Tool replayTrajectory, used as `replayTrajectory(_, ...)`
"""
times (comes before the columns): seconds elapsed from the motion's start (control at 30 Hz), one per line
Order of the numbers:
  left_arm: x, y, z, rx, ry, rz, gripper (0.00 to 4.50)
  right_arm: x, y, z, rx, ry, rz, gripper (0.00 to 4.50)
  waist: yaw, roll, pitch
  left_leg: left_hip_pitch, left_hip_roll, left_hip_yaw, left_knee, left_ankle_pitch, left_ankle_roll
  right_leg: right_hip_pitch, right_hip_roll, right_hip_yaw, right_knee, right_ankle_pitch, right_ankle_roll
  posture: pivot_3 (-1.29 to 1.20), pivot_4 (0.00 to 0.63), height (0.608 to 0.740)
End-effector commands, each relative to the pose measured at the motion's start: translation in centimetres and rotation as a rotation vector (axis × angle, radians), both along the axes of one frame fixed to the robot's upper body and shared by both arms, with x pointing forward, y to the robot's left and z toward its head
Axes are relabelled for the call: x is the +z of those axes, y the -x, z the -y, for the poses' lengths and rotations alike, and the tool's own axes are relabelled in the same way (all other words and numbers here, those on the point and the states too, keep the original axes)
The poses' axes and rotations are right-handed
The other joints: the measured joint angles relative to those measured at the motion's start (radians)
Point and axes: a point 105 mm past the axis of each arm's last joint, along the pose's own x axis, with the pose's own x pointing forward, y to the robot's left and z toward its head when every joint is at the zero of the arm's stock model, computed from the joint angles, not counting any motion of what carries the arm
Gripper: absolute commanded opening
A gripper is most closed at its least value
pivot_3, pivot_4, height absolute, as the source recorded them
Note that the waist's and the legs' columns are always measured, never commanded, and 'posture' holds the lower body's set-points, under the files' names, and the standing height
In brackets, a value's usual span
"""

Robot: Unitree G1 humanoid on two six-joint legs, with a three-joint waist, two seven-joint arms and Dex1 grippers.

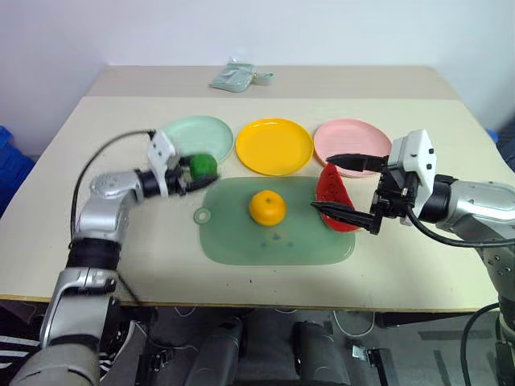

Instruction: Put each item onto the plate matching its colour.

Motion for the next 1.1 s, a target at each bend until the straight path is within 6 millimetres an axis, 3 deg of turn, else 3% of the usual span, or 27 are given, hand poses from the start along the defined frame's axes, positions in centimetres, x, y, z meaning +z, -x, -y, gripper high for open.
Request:
replayTrajectory(0.03, 3.7, -3.2, -1.9, 0.262, 0.105, 0.121, 2.88, 1.5, -0.6, -0.7, -0.011, -0.033, 0.09, 4.5, 0.004, 0.0, 0.0, 0.0, -0.001, 0.0, 0.0, 0.0, 0.0, 0.0, 0.0, 0.0, 0.0, 0.0, 0.001, 0.0, 0.15, 0.74)
replayTrajectory(0.13, 3.6, -5.1, -3.2, 0.425, 0.174, 0.11, 2.88, 2.4, -3.6, -1.1, -0.152, -0.104, 0.165, 4.5, -0.009, -0.001, -0.001, 0.0, -0.001, 0.0, 0.0, 0.0, 0.001, 0.001, 0.0, 0.0, -0.001, 0.001, 0.001, 0.0, 0.15, 0.74)
replayTrajectory(0.23, 2.2, -6.0, -3.1, 0.483, 0.19, 0.054, 2.88, 1.6, -5.3, -1.8, -0.232, -0.112, 0.18, 4.5, -0.015, -0.001, -0.001, 0.001, -0.001, 0.0, 0.0, 0.0, 0.001, 0.0, 0.0, 0.0, 0.0, 0.001, 0.001, 0.0, 0.15, 0.74)
replayTrajectory(0.5, -0.7, -6.3, -3.6, 0.558, 0.17, -0.037, 2.88, 1.4, -5.0, -2.3, -0.235, -0.144, 0.183, 4.5, -0.012, -0.002, 0.0, -0.001, -0.004, -0.001, 0.001, 0.0, 0.001, 0.0, -0.001, 0.0, 0.002, 0.003, 0.004, 0.0, 0.15, 0.74)
replayTrajectory(0.6, -0.5, -6.3, -3.3, 0.52, 0.197, -0.042, 4.24, 1.3, -4.8, -1.9, -0.238, -0.13, 0.185, 4.5, -0.013, -0.002, 0.0, 0.0, -0.004, -0.001, 0.001, 0.0, 0.001, 0.001, 0.0, 0.0, 0.002, 0.003, 0.004, 0.0, 0.15, 0.74)
replayTrajectory(0.63, -0.1, -6.3, -3.1, 0.508, 0.188, -0.018, 4.47, 1.3, -4.7, -1.8, -0.239, -0.13, 0.185, 4.5, -0.014, -0.002, 0.0, 0.0, -0.004, -0.001, 0.001, 0.0, 0.001, 0.001, 0.0, 0.0, 0.002, 0.003, 0.004, 0.0, 0.15, 0.74)
replayTrajectory(0.73, 1.4, -6.2, -2.7, 0.465, 0.184, 0.04, 4.47, 1.4, -4.5, -1.7, -0.235, -0.135, 0.185, 4.5, -0.014, -0.002, 0.0, 0.0, -0.003, -0.001, 0.001, 0.0, 0.001, 0.001, 0.0, 0.0, 0.002, 0.003, 0.004, 0.0, 0.15, 0.74)
replayTrajectory(0.9, 4.3, -4.4, 0.2, 0.128, 0.254, 0.1, 4.47, 0.9, -3.5, -2.4, -0.155, -0.114, 0.139, 4.5, -0.016, -0.002, 0.0, 0.0, -0.003, -0.001, 0.001, 0.0, 0.001, 0.001, 0.0, 0.0, 0.002, 0.003, 0.004, 0.0, 0.15, 0.74)
replayTrajectory(0.97, 3.6, -1.6, 1.6, -0.129, 0.172, 0.094, 4.47, 0.8, -3.5, -2.3, -0.152, -0.126, 0.112, 4.5, -0.021, -0.002, 0.0, 0.0, -0.003, -0.001, 0.001, 0.0, 0.001, 0.001, 0.0, 0.0, 0.002, 0.003, 0.004, 0.0, 0.15, 0.74)
replayTrajectory(1.1, 2.4, 3.4, 2.7, -0.454, 0.089, 0.032, 4.47, 1.0, -3.5, -2.1, -0.144, -0.128, 0.101, 4.5, -0.043, -0.001, -0.001, 0.001, -0.003, 0.0, 0.001, 0.0, 0.002, 0.001, 0.0, 0.0, 0.002, 0.003, 0.003, 0.0, 0.15, 0.74)
